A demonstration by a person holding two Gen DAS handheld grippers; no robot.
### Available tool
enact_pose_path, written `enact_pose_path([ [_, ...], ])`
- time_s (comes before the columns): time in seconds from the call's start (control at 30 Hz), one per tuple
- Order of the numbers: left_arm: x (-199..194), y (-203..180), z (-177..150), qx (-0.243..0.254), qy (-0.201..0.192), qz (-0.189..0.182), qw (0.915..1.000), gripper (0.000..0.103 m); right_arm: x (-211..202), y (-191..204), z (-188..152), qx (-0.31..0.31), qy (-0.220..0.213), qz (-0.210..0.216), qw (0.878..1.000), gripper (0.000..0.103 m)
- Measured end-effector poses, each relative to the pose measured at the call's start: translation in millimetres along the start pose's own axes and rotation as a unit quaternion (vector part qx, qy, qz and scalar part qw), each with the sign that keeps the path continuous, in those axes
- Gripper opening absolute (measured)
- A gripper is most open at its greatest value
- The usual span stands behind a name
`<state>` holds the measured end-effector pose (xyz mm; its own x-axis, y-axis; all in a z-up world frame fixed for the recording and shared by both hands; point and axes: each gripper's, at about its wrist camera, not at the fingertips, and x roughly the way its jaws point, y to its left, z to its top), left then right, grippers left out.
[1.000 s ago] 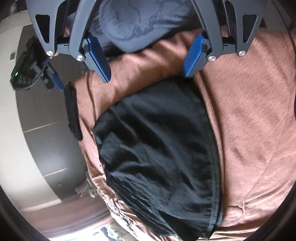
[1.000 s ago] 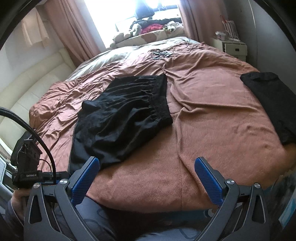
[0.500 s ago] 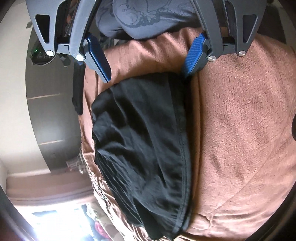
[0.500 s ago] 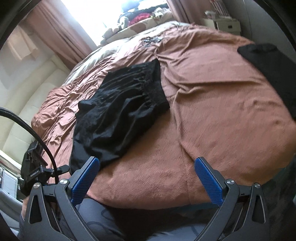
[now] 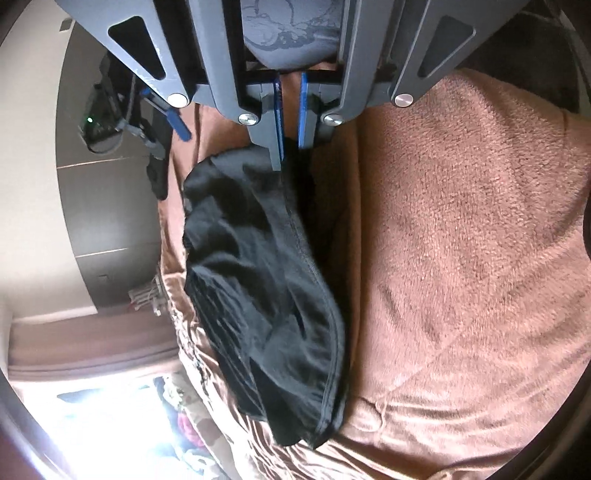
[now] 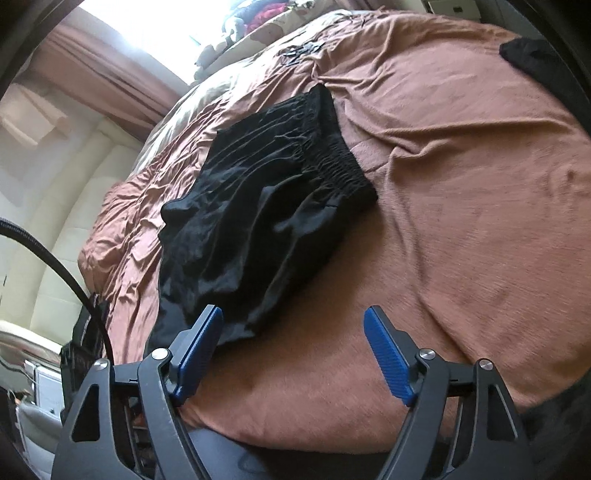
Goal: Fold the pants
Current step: 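Close the right gripper on the waistband while the left gripper holds the hem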
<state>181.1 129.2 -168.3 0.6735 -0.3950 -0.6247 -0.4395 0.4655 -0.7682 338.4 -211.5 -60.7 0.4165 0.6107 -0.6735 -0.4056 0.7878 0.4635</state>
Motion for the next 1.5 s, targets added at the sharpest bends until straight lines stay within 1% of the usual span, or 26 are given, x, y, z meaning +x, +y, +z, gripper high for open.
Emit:
enact_pose_path([
  [0.1, -5, -2, 1, 0.0, -0.008, 0.0, 1.0, 0.007, 17, -1, 4, 0.012, 0.008, 0.004, 1.0, 0.078],
  [0.27, -13, -7, 3, 0.002, -0.023, -0.005, 0.9997, 0.007, 45, 2, 7, 0.029, 0.024, 0.0, 0.999, 0.078],
  [0.33, -14, -11, 6, 0.005, -0.027, -0.009, 0.9996, 0.007, 52, 5, 9, 0.031, 0.025, -0.006, 0.999, 0.069],
  [0.37, -14, -14, 6, 0.009, -0.028, -0.008, 0.9995, 0.007, 55, 7, 10, 0.031, 0.024, -0.009, 0.999, 0.061],
  [0.4, -14, -16, 8, 0.014, -0.029, -0.007, 0.9994, 0.007, 57, 9, 11, 0.033, 0.022, -0.009, 0.999, 0.047],
  [0.43, -14, -18, 9, 0.017, -0.031, -0.005, 0.9994, 0.007, 59, 10, 13, 0.035, 0.023, -0.007, 0.999, 0.038],
  [0.47, -15, -19, 9, 0.021, -0.032, -0.004, 0.9992, 0.007, 61, 11, 13, 0.038, 0.026, -0.006, 0.999, 0.025],
  [0.5, -15, -22, 11, 0.025, -0.034, -0.005, 0.9991, 0.007, 64, 11, 14, 0.042, 0.026, -0.005, 0.999, 0.014],
  [0.6, -18, -29, 15, 0.034, -0.04, -0.011, 0.9986, 0.007, 61, 17, 15, 0.039, 0.013, -0.002, 0.999, 0.004],
  [0.73, -22, -36, 24, 0.04, -0.048, -0.024, 0.9977, 0.006, 46, 26, 14, 0.032, -0.016, 0.008, 0.999, 0.002],
  [0.9, -29, -47, 38, 0.043, -0.058, -0.042, 0.9965, 0.005, 34, 36, 15, 0.024, -0.042, 0.017, 0.999, 0.002],
  [1.1, -38, -65, 63, 0.05, -0.072, -0.064, 0.9941, 0.005, 32, 45, 15, 0.017, -0.062, 0.026, 0.998, 0.001],
  [1.27, -41, -88, 86, 0.065, -0.084, -0.076, 0.9914, 0.005, 32, 48, 26, 0.02, -0.079, 0.032, 0.996, 0.001],
  [1.5, -33, -114, 126, 0.076, -0.092, -0.081, 0.9895, 0.005, 40, 55, 49, 0.037, -0.103, 0.047, 0.993, 0.001],
])
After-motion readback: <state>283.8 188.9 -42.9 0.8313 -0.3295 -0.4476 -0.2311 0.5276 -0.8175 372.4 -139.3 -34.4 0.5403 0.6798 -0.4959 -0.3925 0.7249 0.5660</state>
